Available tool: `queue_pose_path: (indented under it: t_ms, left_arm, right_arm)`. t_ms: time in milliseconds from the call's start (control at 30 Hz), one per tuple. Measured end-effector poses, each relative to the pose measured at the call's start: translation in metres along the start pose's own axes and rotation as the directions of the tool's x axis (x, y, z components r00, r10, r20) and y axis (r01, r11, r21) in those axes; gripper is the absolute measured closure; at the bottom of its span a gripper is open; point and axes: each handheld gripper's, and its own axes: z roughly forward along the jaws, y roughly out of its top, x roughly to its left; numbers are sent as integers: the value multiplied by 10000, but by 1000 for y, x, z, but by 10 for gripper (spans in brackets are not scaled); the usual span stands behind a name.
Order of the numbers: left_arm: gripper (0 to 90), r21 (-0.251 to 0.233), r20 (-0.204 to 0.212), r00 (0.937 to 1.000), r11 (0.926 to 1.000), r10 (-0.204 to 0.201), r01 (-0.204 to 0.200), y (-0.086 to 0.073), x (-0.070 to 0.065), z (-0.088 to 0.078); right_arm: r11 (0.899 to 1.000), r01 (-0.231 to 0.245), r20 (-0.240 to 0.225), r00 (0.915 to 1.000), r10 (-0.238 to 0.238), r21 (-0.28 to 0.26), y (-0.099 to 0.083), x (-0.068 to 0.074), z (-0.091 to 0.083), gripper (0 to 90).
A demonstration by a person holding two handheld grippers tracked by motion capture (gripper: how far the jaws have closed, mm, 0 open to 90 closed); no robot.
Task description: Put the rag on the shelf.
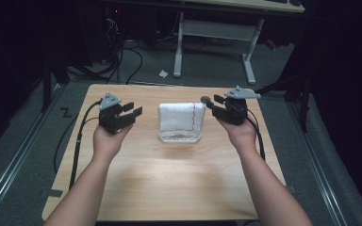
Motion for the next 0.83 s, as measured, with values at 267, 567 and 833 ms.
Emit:
queue_pose_path:
  t_ms: [267, 567, 833]
  left_arm:
    - [543, 582, 361, 9991, 9981, -207, 186, -70, -19, -43]
    - [551, 2991, 131, 9989, 9531, 449, -468, -162, -61, -60]
    - [520, 2698, 514, 9987, 9628, 7, -146, -157, -62, -56]
  right_arm:
    - [9978, 295, 75, 9995, -300, 587, -46, 21, -24, 528]
    - [9871, -263, -34, 9996, 272, 1580, -152, 61, -50, 493]
    - [9791, -867, 242, 9962, 837, 1842, -176, 49, -53, 490]
